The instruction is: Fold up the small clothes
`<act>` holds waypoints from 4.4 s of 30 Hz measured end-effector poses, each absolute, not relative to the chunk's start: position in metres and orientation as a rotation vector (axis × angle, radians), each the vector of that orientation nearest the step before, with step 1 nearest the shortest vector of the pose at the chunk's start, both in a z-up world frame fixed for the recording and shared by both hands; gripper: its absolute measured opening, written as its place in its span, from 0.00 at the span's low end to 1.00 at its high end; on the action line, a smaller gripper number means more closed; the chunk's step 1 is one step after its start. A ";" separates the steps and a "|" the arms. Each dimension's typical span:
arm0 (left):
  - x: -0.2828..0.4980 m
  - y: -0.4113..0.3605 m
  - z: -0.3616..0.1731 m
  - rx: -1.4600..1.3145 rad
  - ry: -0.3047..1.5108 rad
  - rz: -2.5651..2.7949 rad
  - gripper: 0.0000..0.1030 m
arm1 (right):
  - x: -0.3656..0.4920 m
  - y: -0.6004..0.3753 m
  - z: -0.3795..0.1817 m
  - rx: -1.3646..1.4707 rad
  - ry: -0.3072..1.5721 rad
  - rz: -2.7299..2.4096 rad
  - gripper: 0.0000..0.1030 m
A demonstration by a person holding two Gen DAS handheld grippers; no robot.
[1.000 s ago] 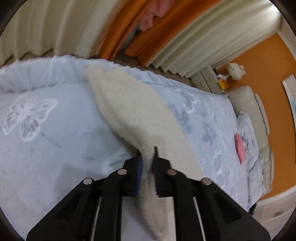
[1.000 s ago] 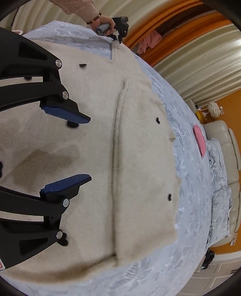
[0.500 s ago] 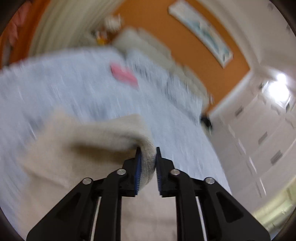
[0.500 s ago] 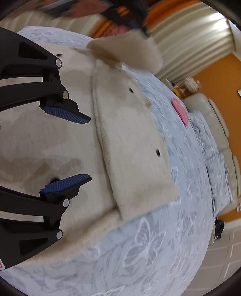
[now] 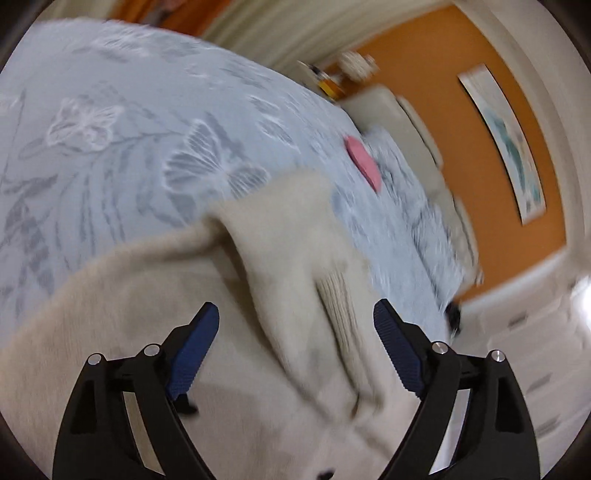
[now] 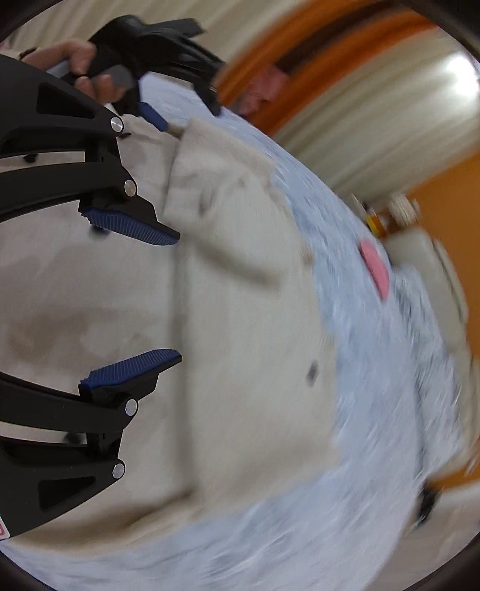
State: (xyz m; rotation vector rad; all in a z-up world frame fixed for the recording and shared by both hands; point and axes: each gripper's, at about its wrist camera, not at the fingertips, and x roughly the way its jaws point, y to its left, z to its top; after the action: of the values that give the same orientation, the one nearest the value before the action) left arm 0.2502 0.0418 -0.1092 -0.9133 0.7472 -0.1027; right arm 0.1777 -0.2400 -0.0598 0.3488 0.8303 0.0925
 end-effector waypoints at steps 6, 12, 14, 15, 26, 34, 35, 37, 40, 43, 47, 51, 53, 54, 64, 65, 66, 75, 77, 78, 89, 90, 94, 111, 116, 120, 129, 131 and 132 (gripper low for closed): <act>0.281 0.052 -0.116 -0.873 0.754 -0.162 0.81 | 0.260 -0.154 -0.068 0.092 0.893 0.214 0.72; 0.283 0.058 -0.121 -0.882 0.769 -0.132 0.78 | 0.290 -0.168 -0.073 0.193 0.910 0.204 0.07; 0.284 0.057 -0.121 -0.861 0.766 -0.129 0.78 | 0.268 -0.228 -0.047 0.393 0.797 0.138 0.07; 0.285 0.058 -0.122 -0.871 0.766 -0.129 0.78 | 0.254 -0.259 -0.039 0.469 0.752 0.086 0.07; 0.289 0.052 -0.126 -0.849 0.782 -0.128 0.79 | 0.181 -0.385 -0.136 0.839 0.862 -0.110 0.19; 0.280 0.057 -0.124 -0.905 0.705 -0.129 0.65 | 0.195 -0.388 -0.124 0.867 0.773 -0.110 0.07; 0.279 0.058 -0.124 -0.904 0.699 -0.128 0.52 | 0.190 -0.390 -0.111 0.908 0.694 -0.075 0.07; 0.277 0.067 -0.124 -0.937 0.667 -0.134 0.33 | 0.182 -0.389 -0.079 0.897 0.555 0.013 0.07; 0.280 0.073 -0.131 -0.944 0.687 -0.119 0.23 | 0.186 -0.384 -0.070 0.778 0.561 -0.006 0.07; 0.282 0.071 -0.140 -0.916 0.731 -0.092 0.22 | 0.199 -0.400 -0.142 0.914 0.790 -0.120 0.06; 0.279 0.067 -0.131 -0.888 0.718 -0.099 0.20 | 0.188 -0.401 -0.111 0.972 0.637 -0.064 0.06; 0.280 0.067 -0.139 -0.886 0.758 -0.075 0.21 | 0.194 -0.402 -0.123 0.903 0.734 -0.161 0.09; 0.282 0.064 -0.137 -0.855 0.768 -0.069 0.21 | 0.186 -0.412 -0.143 0.999 0.723 -0.176 0.04; 0.282 0.062 -0.135 -0.829 0.773 -0.064 0.21 | 0.185 -0.414 -0.139 1.022 0.717 -0.187 0.06; 0.281 0.041 -0.125 -0.728 0.793 -0.079 0.46 | 0.166 -0.418 -0.119 1.059 0.606 -0.179 0.08; 0.281 0.041 -0.125 -0.730 0.794 -0.078 0.45 | 0.163 -0.416 -0.109 1.033 0.577 -0.181 0.08; 0.282 0.042 -0.126 -0.733 0.799 -0.074 0.44 | 0.163 -0.414 -0.101 0.977 0.578 -0.205 0.08; 0.283 0.035 -0.126 -0.651 0.818 -0.040 0.43 | 0.145 -0.404 -0.078 0.806 0.560 -0.490 0.21; 0.283 0.035 -0.126 -0.646 0.819 -0.039 0.43 | 0.162 -0.387 -0.064 0.722 0.575 -0.353 0.20; 0.283 0.035 -0.126 -0.639 0.819 -0.039 0.43 | 0.170 -0.380 -0.066 0.708 0.602 -0.296 0.20; 0.283 0.029 -0.125 -0.580 0.824 -0.028 0.43 | 0.170 -0.380 -0.090 0.757 0.739 -0.237 0.10; 0.283 0.028 -0.125 -0.573 0.824 -0.027 0.43 | 0.177 -0.375 -0.095 0.756 0.766 -0.184 0.10; 0.283 0.028 -0.125 -0.561 0.825 -0.028 0.43 | 0.192 -0.387 -0.116 0.733 0.834 -0.196 0.00; 0.281 0.026 -0.125 -0.547 0.824 -0.022 0.44 | 0.321 -0.252 -0.097 0.461 0.972 0.141 0.00; 0.281 0.025 -0.124 -0.547 0.825 -0.022 0.46 | 0.252 -0.377 -0.099 0.586 0.914 -0.203 0.00; 0.280 0.022 -0.124 -0.541 0.829 -0.013 0.46 | 0.183 -0.417 -0.079 0.655 0.845 -0.305 0.04; 0.278 0.019 -0.123 -0.521 0.823 -0.016 0.46 | 0.136 -0.407 -0.096 0.736 0.804 -0.301 0.00; 0.278 0.017 -0.124 -0.512 0.820 -0.009 0.47 | 0.140 -0.394 -0.085 0.677 0.803 -0.309 0.00; 0.277 0.016 -0.124 -0.506 0.818 -0.006 0.47 | 0.143 -0.385 -0.081 0.625 0.813 -0.292 0.00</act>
State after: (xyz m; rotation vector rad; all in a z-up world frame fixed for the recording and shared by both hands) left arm 0.2765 0.0156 -0.1236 -0.5064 0.8184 -0.0059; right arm 0.1432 -0.3854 -0.0811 0.6248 0.8127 -0.2919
